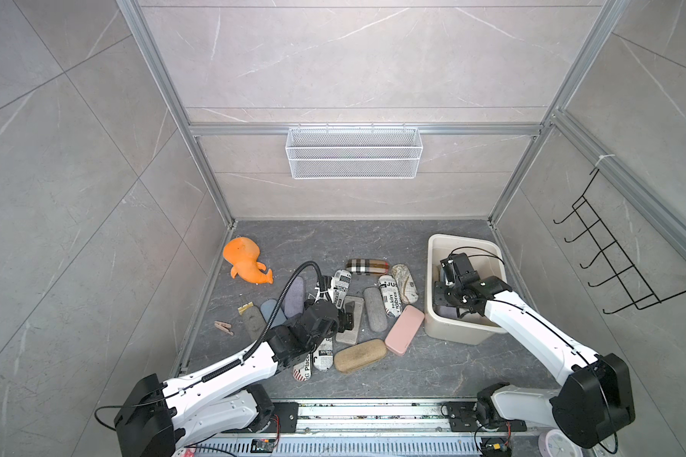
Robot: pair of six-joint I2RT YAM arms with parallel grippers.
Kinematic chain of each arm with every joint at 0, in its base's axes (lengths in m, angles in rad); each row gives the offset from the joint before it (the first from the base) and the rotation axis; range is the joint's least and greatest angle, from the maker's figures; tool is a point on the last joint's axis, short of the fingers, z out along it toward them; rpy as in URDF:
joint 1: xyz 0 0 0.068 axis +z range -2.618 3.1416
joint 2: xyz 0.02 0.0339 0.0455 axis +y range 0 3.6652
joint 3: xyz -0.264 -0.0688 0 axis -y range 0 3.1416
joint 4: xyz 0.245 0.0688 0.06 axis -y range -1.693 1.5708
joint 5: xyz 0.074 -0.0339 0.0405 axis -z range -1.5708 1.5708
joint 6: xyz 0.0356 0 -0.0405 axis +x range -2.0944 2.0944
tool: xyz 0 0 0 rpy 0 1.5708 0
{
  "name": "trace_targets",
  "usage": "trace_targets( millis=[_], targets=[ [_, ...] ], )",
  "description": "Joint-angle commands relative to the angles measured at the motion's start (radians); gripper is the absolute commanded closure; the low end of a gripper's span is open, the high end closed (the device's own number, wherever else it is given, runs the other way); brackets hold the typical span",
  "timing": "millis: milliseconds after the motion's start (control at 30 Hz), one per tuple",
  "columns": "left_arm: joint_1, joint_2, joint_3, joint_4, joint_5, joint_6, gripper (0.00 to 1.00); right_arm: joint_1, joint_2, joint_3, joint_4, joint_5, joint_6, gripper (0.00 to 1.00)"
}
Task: Put the glasses cases into the storage boxes
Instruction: Place the glasses case in the storage box, then adjust the storage box at the center of the board.
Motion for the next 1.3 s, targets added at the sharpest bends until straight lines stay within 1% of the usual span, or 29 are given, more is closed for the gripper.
trace_targets(
  millis=[0,167,333,433,567,633,733,800,833,900,1000,1067,1133,1267],
  targets=[
    [0.009,0.027,0.071,-0.088,-0.076,-0.009,0.07,0.005,-0.018,0.092,-0.012,-0.018,-0.005,0.33],
    [0.025,0.047,0.1,-0.18,-0.144,-0.044,0.06,0.006,-0.064,0.162,-0.03,-0.028,-0.035,0.33],
    [0.088,0.051,0.095,-0.241,-0.116,-0.102,0.06,0.016,-0.104,0.192,-0.03,-0.089,-0.044,0.33],
    [0.147,0.048,0.096,-0.304,-0.111,-0.143,0.06,0.055,-0.087,0.202,-0.024,-0.104,-0.037,0.32],
    [0.247,0.031,0.078,-0.344,-0.056,-0.179,0.06,0.105,0.0,0.228,-0.046,0.004,-0.036,0.28],
    [0.27,0.012,0.061,-0.337,-0.032,-0.182,0.06,0.108,0.024,0.222,-0.033,0.033,-0.032,0.28],
    [0.275,-0.019,0.042,-0.323,-0.021,-0.176,0.07,0.11,0.054,0.224,-0.034,0.097,-0.041,0.29],
    [0.275,-0.034,0.033,-0.314,-0.022,-0.169,0.07,0.11,0.065,0.208,-0.022,0.109,-0.049,0.32],
    [0.276,-0.035,0.031,-0.314,-0.021,-0.168,0.07,0.11,0.075,0.201,-0.01,0.095,-0.056,0.35],
    [0.278,-0.034,0.033,-0.318,-0.022,-0.163,0.07,0.115,0.112,0.198,-0.007,0.063,-0.075,0.44],
    [0.282,-0.025,0.038,-0.317,-0.022,-0.155,0.07,0.142,0.13,0.189,-0.008,0.091,-0.086,0.56],
    [0.285,-0.019,0.044,-0.321,-0.022,-0.154,0.07,0.144,0.122,0.178,-0.004,0.085,-0.083,0.61],
    [0.286,-0.017,0.049,-0.326,-0.021,-0.154,0.07,0.144,0.121,0.176,-0.018,0.093,-0.084,0.63],
    [0.287,-0.019,0.044,-0.314,-0.022,-0.147,0.07,0.153,0.098,0.156,-0.019,0.086,-0.088,0.72]
  ],
)
